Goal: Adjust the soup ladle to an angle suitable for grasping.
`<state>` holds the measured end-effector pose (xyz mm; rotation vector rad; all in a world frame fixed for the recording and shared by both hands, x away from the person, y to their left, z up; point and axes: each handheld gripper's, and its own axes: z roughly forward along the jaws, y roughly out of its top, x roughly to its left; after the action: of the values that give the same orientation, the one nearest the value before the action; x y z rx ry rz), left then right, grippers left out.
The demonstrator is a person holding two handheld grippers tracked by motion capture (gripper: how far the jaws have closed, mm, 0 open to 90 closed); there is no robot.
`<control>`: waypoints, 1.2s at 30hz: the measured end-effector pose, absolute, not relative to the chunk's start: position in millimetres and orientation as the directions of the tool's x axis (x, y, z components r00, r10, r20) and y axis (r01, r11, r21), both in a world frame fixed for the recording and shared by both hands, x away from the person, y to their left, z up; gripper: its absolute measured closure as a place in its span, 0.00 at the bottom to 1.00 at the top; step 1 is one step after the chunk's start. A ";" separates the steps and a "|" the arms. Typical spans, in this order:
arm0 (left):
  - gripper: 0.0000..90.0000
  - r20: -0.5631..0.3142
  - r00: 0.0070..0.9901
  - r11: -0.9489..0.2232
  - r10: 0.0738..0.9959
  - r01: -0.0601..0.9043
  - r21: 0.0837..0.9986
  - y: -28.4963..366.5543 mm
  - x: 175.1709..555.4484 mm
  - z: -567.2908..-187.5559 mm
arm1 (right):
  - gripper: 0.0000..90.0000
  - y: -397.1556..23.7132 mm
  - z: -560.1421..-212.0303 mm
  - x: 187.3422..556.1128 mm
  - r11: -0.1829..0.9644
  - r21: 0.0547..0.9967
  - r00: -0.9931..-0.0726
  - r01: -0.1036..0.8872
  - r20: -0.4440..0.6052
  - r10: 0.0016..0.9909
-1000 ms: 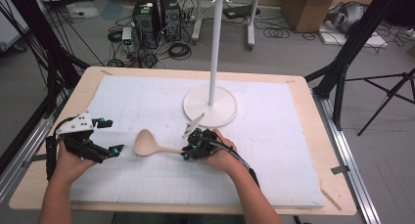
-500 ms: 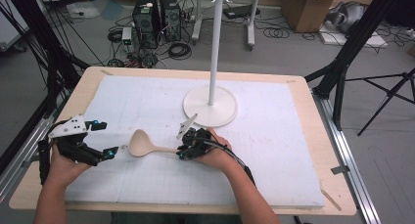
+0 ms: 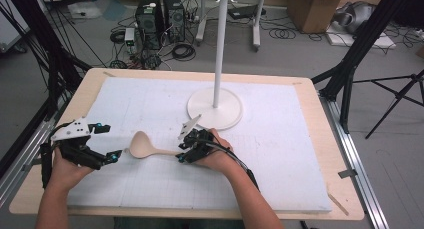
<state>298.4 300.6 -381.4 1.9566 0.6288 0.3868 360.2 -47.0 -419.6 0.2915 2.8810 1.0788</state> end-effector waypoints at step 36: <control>0.02 0.002 0.837 -0.370 0.547 0.240 0.897 288.1 301.8 -379.0 | 0.03 -233.2 -388.6 289.7 0.394 0.855 -0.788 0.337 0.028 0.615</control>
<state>301.8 288.1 -379.0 1.9627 0.5835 0.3658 289.7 -233.2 -388.6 0.8329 2.3622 1.3468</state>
